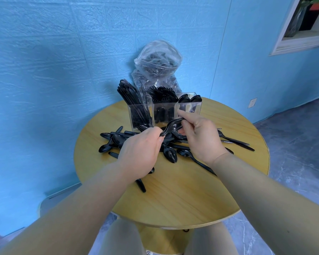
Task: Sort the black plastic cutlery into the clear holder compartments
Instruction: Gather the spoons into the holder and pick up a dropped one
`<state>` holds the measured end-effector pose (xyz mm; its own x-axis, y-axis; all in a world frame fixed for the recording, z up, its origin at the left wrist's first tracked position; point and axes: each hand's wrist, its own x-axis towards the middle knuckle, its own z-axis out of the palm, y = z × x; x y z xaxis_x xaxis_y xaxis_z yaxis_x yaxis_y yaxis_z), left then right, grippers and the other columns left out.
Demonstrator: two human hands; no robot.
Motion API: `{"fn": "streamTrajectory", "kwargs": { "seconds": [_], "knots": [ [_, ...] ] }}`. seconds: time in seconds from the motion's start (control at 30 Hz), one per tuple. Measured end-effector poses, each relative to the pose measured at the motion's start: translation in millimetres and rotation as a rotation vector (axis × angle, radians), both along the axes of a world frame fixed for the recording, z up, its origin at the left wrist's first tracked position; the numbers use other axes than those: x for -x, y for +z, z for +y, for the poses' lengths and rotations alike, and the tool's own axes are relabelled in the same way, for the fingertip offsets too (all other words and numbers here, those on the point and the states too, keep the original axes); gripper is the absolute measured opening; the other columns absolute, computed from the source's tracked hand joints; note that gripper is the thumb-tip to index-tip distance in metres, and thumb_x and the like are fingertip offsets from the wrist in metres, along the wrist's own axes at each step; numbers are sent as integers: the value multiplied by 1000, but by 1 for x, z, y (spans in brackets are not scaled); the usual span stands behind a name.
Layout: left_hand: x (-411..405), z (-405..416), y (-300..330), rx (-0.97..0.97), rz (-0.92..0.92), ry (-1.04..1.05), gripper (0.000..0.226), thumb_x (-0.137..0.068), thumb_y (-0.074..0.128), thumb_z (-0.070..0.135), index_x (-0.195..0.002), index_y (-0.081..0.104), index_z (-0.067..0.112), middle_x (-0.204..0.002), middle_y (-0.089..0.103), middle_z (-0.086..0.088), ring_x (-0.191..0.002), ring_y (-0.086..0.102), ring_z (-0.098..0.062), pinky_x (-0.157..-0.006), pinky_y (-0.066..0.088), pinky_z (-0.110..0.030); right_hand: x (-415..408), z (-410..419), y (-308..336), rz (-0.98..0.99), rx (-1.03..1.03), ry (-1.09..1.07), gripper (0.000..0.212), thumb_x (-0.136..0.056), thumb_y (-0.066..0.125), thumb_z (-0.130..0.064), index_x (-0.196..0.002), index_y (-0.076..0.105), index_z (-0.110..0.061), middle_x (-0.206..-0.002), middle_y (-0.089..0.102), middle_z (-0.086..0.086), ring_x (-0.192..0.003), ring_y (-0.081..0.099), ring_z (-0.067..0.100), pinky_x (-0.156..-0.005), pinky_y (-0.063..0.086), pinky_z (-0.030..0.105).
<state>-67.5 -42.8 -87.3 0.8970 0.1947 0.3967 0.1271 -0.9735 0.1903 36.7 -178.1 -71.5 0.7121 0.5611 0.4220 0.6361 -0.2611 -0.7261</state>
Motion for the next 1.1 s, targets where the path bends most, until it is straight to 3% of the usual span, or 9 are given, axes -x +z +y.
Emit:
{"fn": "streamTrajectory", "kwargs": {
  "seconds": [0.13, 0.4, 0.53, 0.67, 0.8, 0.87, 0.93, 1.0, 1.1],
  "knots": [
    [-2, -3, 7, -31, 27, 7, 22, -102, 25, 30, -92, 39, 17, -68, 44, 5, -60, 46, -17, -55, 38, -35, -3, -2, 4, 338, -272, -43, 24, -95, 55, -11, -117, 64, -13, -85, 69, -7, -71, 65, -1, -77, 54, 15],
    [-18, -12, 22, -76, 14, -17, 26, -102, 22, 35, -83, 30, 19, -61, 41, 5, -53, 40, -13, -49, 24, -32, -4, -4, 13, 434, -444, -51, 23, -97, 51, -10, -102, 66, -27, -68, 65, -10, -62, 58, 2, -74, 53, 20],
    [-40, -17, 41, -86, -47, -30, 22, -100, 34, 38, -101, 46, 20, -88, 52, 7, -82, 49, -17, -66, 38, -30, -17, -18, 34, 240, -418, -113, 25, -97, 50, -8, -92, 66, -26, -71, 68, -15, -69, 63, 0, -74, 54, 20],
    [-70, -8, 59, -215, -240, -5, 46, -91, 54, 43, -130, 51, 17, -117, 60, 0, -110, 48, -23, -92, 42, -37, -54, -37, 67, -71, -432, -325, 22, -96, 49, -13, -108, 68, -18, -84, 66, -9, -80, 64, 16, -81, 52, 27],
    [-101, -2, 67, -268, -162, 21, 56, -88, 56, 50, -137, 46, 22, -128, 57, 3, -122, 39, -24, -96, 36, -40, -89, -38, 90, -412, -269, -398, 28, -97, 48, -11, -119, 65, -10, -98, 68, 2, -85, 60, 20, -70, 37, 14],
    [-114, 2, 66, -287, -103, 27, 58, -89, 52, 53, -139, 43, 25, -132, 54, 7, -125, 35, -21, -97, 32, -39, -102, -28, 87, -534, -173, -363, 28, -95, 47, -7, -116, 66, -6, -99, 70, 13, -89, 62, 31, -78, 44, 28],
    [-124, 6, 62, -295, -71, 24, 56, -90, 49, 54, -139, 44, 27, -131, 55, 9, -125, 33, -20, -97, 31, -39, -112, -16, 76, -628, -71, -317, 27, -91, 46, -4, -109, 67, 0, -87, 68, 20, -80, 61, 39, -70, 52, 43],
    [-131, 9, 57, -289, -58, 17, 52, -90, 48, 55, -136, 47, 28, -127, 58, 11, -125, 34, -20, -96, 30, -38, -122, -6, 63, -669, 34, -282, 28, -89, 46, -4, -106, 67, 1, -80, 67, 20, -73, 60, 39, -61, 52, 45],
    [-136, 13, 49, -282, -54, 10, 45, -92, 47, 51, -132, 52, 30, -120, 61, 13, -122, 36, -19, -93, 30, -39, -134, 5, 46, -621, 220, -241, 27, -94, 43, -5, -111, 64, 1, -89, 66, 21, -84, 59, 39, -69, 48, 46]
  ]
}}
